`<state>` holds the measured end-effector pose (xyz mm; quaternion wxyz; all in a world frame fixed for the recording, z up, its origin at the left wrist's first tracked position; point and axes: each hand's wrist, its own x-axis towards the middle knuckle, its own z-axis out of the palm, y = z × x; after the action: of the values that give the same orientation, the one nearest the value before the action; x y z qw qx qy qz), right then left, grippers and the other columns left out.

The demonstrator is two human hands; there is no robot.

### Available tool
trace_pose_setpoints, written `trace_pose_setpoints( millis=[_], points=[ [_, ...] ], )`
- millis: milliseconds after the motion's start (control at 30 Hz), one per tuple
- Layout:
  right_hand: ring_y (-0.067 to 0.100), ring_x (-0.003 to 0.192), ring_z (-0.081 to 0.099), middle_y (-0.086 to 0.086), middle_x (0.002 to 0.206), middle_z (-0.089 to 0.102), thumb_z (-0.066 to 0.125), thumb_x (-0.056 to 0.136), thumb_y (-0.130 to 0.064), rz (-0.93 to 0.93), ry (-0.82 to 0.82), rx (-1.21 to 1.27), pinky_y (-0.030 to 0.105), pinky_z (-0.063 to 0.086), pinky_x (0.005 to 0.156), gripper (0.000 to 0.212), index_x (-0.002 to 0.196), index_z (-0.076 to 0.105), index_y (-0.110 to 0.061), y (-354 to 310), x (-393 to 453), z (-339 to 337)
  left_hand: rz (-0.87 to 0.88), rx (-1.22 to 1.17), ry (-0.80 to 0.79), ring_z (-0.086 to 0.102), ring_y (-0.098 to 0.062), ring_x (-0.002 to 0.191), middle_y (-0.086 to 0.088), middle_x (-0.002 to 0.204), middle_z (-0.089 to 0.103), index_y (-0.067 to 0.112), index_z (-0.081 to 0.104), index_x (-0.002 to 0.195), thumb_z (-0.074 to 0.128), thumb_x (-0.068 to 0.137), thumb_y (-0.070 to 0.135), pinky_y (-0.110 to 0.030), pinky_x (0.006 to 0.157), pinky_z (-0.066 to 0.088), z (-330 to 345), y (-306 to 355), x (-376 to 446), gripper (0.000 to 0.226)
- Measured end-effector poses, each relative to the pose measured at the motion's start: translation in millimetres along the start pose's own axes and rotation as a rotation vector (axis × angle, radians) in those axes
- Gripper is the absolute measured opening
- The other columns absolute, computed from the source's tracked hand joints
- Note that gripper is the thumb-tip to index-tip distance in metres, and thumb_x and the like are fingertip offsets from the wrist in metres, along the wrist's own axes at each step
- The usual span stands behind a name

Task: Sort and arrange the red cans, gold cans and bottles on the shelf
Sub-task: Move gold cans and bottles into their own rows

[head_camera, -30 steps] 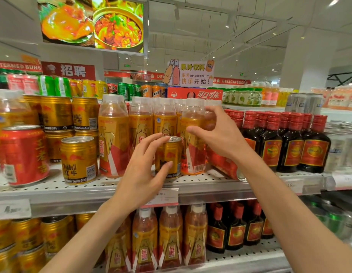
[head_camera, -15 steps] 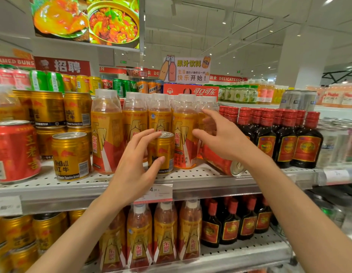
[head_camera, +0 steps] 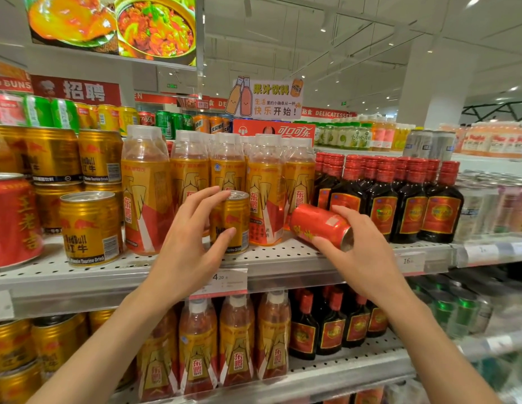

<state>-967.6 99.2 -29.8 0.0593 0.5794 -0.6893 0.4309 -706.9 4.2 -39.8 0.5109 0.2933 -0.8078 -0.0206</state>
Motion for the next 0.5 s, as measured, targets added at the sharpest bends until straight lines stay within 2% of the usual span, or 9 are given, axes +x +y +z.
trace_pose_setpoints(
  millis=[100,167,267,400,500],
  points=[
    [0.005,0.099,0.058,-0.014,0.121,0.054,0.074,0.085,-0.049,0.099,-0.025,0.216,0.025,0.049,0.079,0.059,0.135,0.047,-0.034,1.3,-7.0,-10.0,0.014,0.035,0.036,0.036,-0.008,0.139,0.008,0.148,0.042,0.028,0.046,0.146,0.068,0.092,0.027,-0.018,0.111,0.027,-0.1,-0.5,-0.4,0.058],
    [0.002,0.098,0.057,-0.020,0.116,0.054,0.073,0.085,-0.051,0.098,-0.023,0.296,0.024,0.050,0.078,0.052,0.130,0.052,-0.037,2.1,-13.9,-13.5,0.011,0.051,0.078,0.040,-0.012,0.133,0.005,0.142,0.045,0.025,0.050,0.143,0.072,0.089,0.026,-0.020,0.110,0.031,0.0,0.3,-1.3,0.058],
    [0.004,0.102,0.058,-0.019,0.117,0.056,0.071,0.083,-0.055,0.119,-0.005,0.386,0.027,0.052,0.078,0.047,0.125,0.057,-0.040,0.0,-24.9,-16.7,0.004,0.056,0.144,0.046,-0.013,0.118,0.001,0.128,0.047,0.020,0.056,0.137,0.078,0.084,0.024,-0.013,0.100,0.036,0.2,1.4,-3.1,0.058],
    [0.008,0.100,0.063,-0.011,0.114,0.063,0.062,0.075,-0.062,0.206,-0.043,0.598,0.023,0.052,0.067,0.052,0.121,0.062,-0.039,-5.0,-41.6,-15.7,-0.039,-0.032,0.164,0.055,-0.013,0.101,0.002,0.114,0.052,0.019,0.059,0.128,0.077,0.084,0.017,-0.028,0.086,0.050,-0.7,8.0,-10.1,0.047],
    [0.014,0.101,0.069,-0.006,0.112,0.070,0.063,0.075,-0.061,0.253,-0.104,0.753,0.035,0.059,0.082,0.047,0.116,0.066,-0.038,-4.1,-54.9,-7.0,-0.067,-0.144,0.106,0.060,-0.012,0.101,0.007,0.109,0.057,0.023,0.059,0.124,0.074,0.088,0.018,-0.029,0.082,0.052,0.8,22.9,-25.7,0.039]
  ],
)
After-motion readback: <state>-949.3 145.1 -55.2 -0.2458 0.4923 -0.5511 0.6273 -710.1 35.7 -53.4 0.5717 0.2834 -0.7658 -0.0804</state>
